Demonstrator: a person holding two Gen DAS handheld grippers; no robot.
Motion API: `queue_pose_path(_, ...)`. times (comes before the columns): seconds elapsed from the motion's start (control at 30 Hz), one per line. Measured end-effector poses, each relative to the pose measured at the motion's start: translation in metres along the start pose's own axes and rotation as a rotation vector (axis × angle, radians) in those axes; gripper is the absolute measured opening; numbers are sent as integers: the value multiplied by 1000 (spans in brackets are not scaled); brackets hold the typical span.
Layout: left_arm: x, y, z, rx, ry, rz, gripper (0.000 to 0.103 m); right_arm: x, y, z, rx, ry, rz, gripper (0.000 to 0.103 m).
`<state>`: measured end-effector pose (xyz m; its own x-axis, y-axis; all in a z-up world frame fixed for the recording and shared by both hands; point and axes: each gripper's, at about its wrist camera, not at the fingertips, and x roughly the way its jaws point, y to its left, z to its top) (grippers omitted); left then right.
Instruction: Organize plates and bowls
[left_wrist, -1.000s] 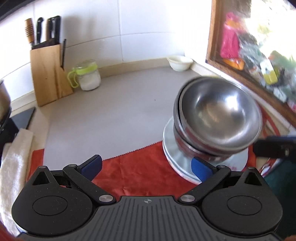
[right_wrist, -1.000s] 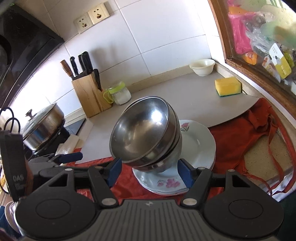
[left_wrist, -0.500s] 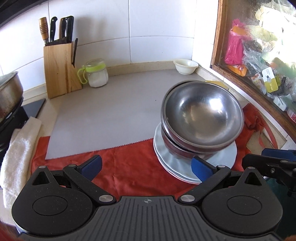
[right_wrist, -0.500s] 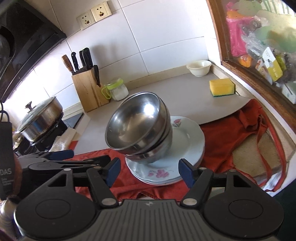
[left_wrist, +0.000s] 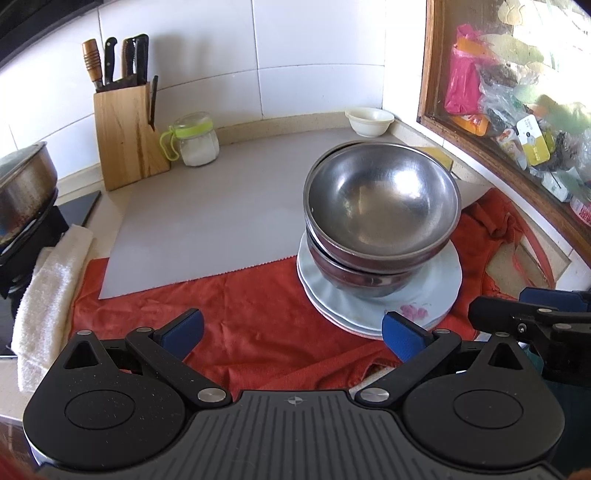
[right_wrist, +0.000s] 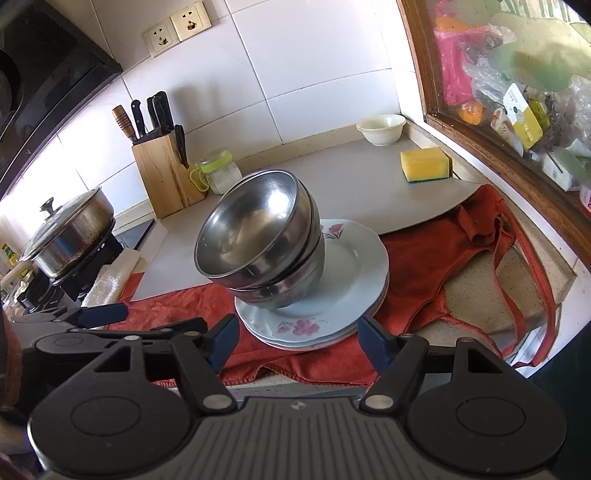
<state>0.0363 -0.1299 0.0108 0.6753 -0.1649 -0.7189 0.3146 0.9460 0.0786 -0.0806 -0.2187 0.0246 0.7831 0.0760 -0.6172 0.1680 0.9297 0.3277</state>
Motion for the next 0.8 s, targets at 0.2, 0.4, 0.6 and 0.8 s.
queue_pose_path(0.2,-6,-1,-5,-11,7,-7,103,-2,0,-5,2,6,-7,73)
queue_pose_path(0.4,-6,0,-11,-22,26,-4,103,1,-3,-11,8,23,-30,74)
queue_pose_path(0.6,-8,-2,-14,-31,22,2,103,3,-4,-16,6,35,-45,74)
queue_pose_path(0.8,-17,-6,-14,-20,-32,30,103,1,-6,-15,8,28,-36,74)
